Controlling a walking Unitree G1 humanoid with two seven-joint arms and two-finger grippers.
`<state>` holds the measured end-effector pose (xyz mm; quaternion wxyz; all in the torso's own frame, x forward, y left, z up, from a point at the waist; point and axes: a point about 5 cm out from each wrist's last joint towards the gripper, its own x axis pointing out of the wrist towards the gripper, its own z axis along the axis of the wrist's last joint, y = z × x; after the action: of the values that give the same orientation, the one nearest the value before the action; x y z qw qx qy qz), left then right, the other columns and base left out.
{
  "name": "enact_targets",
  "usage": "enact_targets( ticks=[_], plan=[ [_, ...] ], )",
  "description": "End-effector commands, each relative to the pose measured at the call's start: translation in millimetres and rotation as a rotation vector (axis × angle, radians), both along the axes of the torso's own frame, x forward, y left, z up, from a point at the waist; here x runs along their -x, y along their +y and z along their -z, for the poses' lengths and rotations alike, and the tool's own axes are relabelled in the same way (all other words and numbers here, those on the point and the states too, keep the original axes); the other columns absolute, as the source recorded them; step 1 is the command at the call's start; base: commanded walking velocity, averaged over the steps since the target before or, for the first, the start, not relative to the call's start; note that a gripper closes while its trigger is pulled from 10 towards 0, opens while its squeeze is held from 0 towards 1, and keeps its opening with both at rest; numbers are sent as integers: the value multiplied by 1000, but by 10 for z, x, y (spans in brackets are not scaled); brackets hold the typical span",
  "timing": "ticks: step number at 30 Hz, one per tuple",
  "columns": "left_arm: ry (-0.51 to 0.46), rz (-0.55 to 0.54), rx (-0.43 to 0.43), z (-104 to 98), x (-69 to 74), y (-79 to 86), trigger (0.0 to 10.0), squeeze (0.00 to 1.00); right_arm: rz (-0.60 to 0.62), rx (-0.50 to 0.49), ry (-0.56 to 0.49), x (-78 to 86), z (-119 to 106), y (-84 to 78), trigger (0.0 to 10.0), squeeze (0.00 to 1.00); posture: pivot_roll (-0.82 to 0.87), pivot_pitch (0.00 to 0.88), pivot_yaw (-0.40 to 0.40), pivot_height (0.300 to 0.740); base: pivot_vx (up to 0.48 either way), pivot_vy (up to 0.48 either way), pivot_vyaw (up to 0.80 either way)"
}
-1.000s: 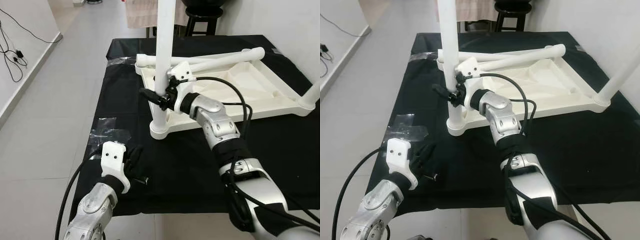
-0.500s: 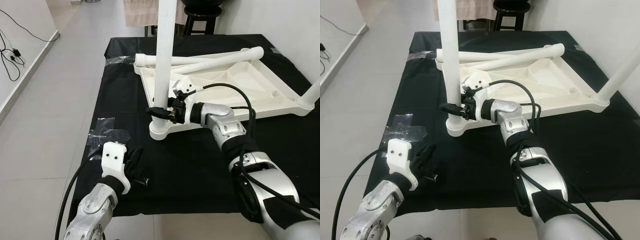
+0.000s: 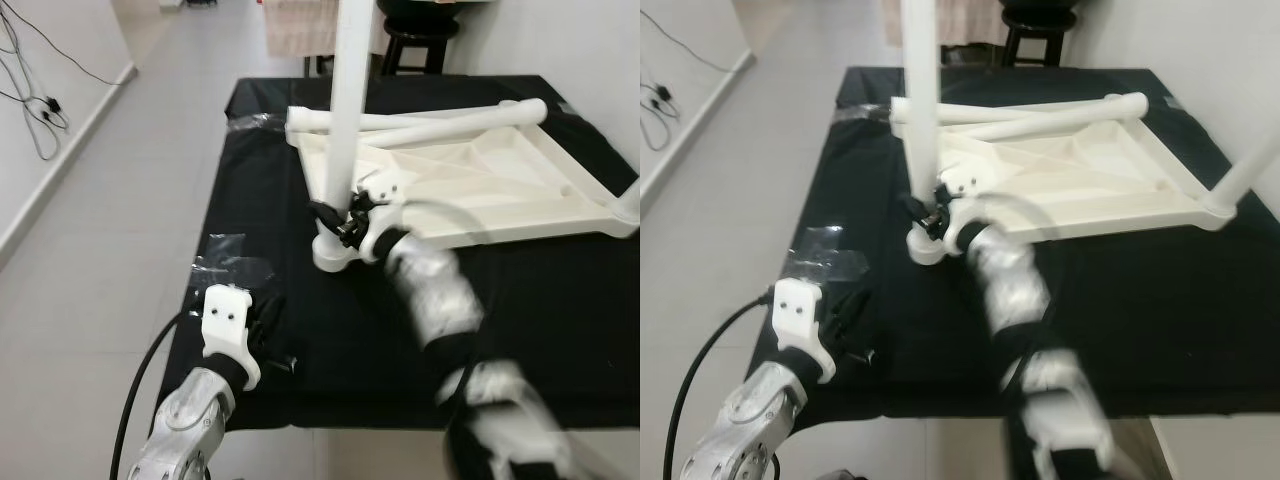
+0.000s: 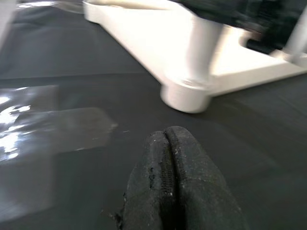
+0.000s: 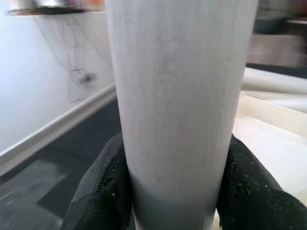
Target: Building children table
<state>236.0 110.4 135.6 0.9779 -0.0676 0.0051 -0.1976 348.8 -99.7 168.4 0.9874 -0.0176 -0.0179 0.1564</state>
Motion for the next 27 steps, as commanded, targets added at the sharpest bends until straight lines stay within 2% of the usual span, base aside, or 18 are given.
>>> enact_targets(
  ticks=[1,4,5,6,8,9,11,12,14,15,16,17,18,19,20,22,24,27],
  plan=[
    [10,1,-2,21,12,20,10000,0,19,53,172,130,377,-36,0,0,96,128,-15,740,0,0,0],
    [12,1,-4,32,8,27,10000,0,-44,89,150,137,377,60,0,0,84,120,-11,740,0,0,0],
    [13,2,-3,34,6,17,10000,0,0,76,161,50,364,-14,0,0,101,119,-26,740,0,0,0],
    [13,2,-3,34,6,17,10000,0,0,76,161,50,364,-14,0,0,101,119,-26,740,0,0,0],
    [12,3,-5,32,4,8,10000,0,19,83,144,-84,287,-52,0,0,102,113,-26,740,0,0,0],
    [10,-1,-6,33,4,6,10000,0,25,92,139,-144,249,-62,10000,0,108,109,-27,740,0,0,0],
    [9,-3,-8,34,5,4,10000,0,1,78,125,-183,203,-52,10000,0,109,108,-28,740,0,0,0],
    [9,-4,-8,34,5,2,10000,0,-50,56,102,-214,138,-31,10000,1000,110,107,-29,740,0,0,0],
    [10,-4,-7,34,5,1,10000,0,-81,44,86,-200,69,5,10000,1000,110,107,-29,740,0,0,0],
    [12,0,-6,37,5,-1,10000,0,-161,37,52,-194,-31,54,10000,1000,111,102,-22,740,0,0,0],
    [12,0,-6,37,5,-1,10000,0,-161,37,52,-194,-31,54,10000,1000,111,102,-22,740,0,0,0],
    [13,3,-5,38,5,-2,10000,0,-217,35,32,-166,-110,88,10000,1000,111,102,-22,740,0,0,0],
    [14,5,-5,40,7,-4,10000,0,-309,46,9,-148,-183,101,10000,0,121,100,-22,740,0,0,0],
    [14,6,-5,40,8,-6,10000,0,-371,55,-5,-138,-226,104,10000,0,121,100,-22,740,0,0,0],
    [14,6,-5,40,8,-6,10000,0,-371,55,-5,-138,-226,104,10000,0,121,100,-22,740,0,0,0],
    [14,6,-7,40,7,-8,10000,0,-549,107,-21,-156,-282,67,10000,0,126,100,-29,740,0,0,0],
    [14,6,-7,40,7,-8,10000,0,-549,107,-21,-156,-282,67,10000,0,126,100,-29,740,0,0,0],
    [11,2,-8,38,8,-10,10000,0,-699,160,21,-232,-267,-3,10000,0,132,104,-33,740,0,0,0]
  ],
)
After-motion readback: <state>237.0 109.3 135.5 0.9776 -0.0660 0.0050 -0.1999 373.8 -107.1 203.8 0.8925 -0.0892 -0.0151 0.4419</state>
